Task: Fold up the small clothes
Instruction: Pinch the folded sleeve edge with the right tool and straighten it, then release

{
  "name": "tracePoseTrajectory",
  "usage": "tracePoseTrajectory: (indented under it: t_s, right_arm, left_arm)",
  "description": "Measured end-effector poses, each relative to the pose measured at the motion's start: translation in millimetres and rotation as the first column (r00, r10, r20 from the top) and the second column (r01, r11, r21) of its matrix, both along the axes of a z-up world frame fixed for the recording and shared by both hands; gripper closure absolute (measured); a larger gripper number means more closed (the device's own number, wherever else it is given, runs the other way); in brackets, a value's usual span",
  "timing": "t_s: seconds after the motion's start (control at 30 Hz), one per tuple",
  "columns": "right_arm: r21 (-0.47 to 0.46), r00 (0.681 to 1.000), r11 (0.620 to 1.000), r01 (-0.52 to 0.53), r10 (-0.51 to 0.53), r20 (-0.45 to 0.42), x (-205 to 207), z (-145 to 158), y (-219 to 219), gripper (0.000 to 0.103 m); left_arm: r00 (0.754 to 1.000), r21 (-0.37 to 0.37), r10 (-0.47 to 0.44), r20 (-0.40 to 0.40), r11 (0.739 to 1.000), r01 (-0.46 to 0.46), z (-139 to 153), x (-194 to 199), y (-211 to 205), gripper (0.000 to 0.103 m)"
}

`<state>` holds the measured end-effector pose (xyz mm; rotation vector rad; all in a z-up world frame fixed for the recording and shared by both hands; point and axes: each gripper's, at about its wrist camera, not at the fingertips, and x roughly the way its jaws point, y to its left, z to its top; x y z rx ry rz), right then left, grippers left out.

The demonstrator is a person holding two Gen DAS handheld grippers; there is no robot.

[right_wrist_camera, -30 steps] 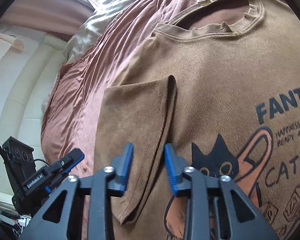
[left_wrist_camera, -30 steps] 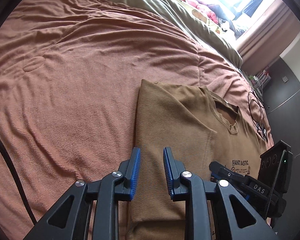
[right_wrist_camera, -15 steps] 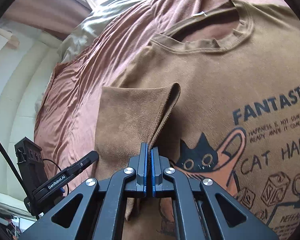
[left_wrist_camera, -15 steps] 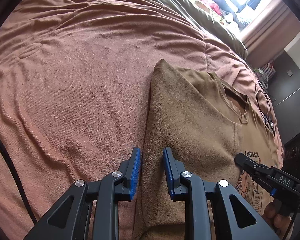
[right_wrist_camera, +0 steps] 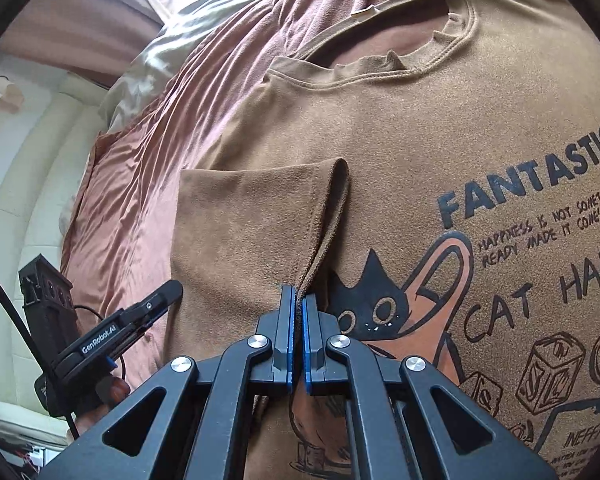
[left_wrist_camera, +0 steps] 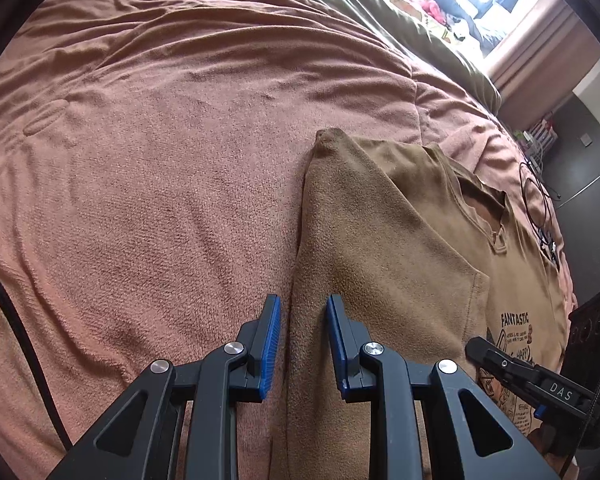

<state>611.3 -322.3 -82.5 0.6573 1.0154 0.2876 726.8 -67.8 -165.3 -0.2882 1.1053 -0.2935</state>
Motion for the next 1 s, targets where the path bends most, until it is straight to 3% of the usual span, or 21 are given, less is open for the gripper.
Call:
tracePoseTrajectory:
  t_s: [0.4,0.77,0.9,1.0]
  right_arm:
    - [0.044,1.0,0.999,-0.009,0.009,0.002,-2.9,-1.3,-13.8,0.103]
    - [0.011,1.0,1.0,0.008,-0.008,0.0,15.4,1.2,-24.8,0.101]
    - [0.029,1.0,1.0,0.008,-0.008,0.012,20.2,0.8,-26.8,0.089]
    - [0.024,1.0,1.0,0.018,-0.019,0.016,26.0,-0.8,-26.8,0.089]
  left_arm:
    - [1.0,0.011,-0.004,0.005,1.0,0.004,-1.1,39.5,-10.1,0.078]
    - [0.999,0.028,0.002,0.033,1.0,-0.003,-0.4,73.8,-15.3,0.078]
    - [0.999,0.02,-0.002,0.046,1.0,0.001,0.0,88.5,-19.1,0.078]
    - [0.999,0.024,-0.015,0.051,1.0,0.014,-2.3,97.8,-23.5,0.078]
